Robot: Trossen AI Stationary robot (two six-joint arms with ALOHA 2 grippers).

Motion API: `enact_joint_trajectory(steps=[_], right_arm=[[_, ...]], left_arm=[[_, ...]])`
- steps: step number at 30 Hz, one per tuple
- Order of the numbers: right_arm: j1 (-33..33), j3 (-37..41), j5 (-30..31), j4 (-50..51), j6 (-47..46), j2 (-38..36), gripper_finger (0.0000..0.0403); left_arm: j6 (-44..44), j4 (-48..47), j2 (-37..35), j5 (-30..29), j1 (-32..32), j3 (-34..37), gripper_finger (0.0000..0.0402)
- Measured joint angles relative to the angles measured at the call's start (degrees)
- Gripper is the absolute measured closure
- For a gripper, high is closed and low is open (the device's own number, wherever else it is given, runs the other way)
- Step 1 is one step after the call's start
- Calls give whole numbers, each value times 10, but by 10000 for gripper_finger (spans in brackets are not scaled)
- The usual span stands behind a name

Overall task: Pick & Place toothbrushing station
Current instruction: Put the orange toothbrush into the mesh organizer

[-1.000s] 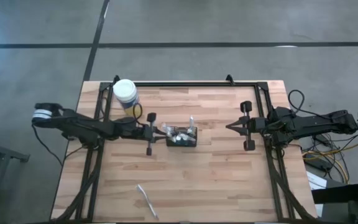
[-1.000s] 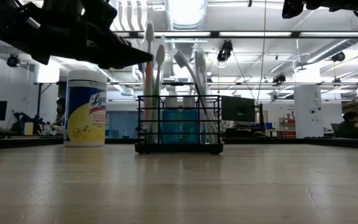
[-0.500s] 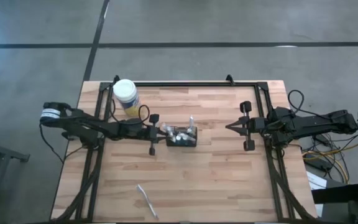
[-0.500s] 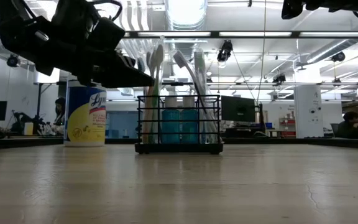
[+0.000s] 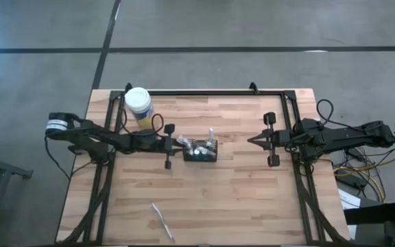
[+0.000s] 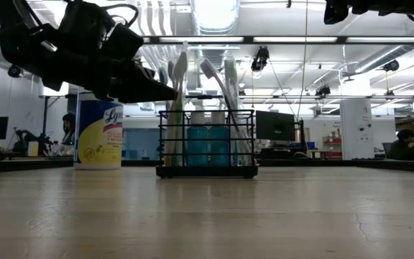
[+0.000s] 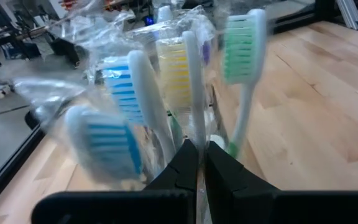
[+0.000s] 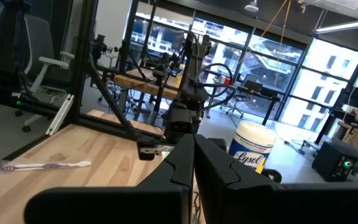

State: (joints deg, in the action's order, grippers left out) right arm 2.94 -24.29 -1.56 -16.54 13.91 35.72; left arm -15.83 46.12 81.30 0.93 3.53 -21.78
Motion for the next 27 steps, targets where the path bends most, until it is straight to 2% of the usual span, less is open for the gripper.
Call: enact_joint_trajectory(steps=[5, 14, 18, 27], right_arm=[[0, 0, 0, 0, 0, 0, 394], [0, 0, 0, -2, 0, 0, 394], [0, 0, 0, -4, 0, 0, 394], [0, 1, 0, -5, -1, 1, 394]], left_arm=[[14, 42, 0, 10, 11, 24, 390], [30, 44, -6, 24, 12, 20, 382], [50, 31, -11, 22, 12, 22, 341], [59, 20, -37, 25, 12, 22, 210]])
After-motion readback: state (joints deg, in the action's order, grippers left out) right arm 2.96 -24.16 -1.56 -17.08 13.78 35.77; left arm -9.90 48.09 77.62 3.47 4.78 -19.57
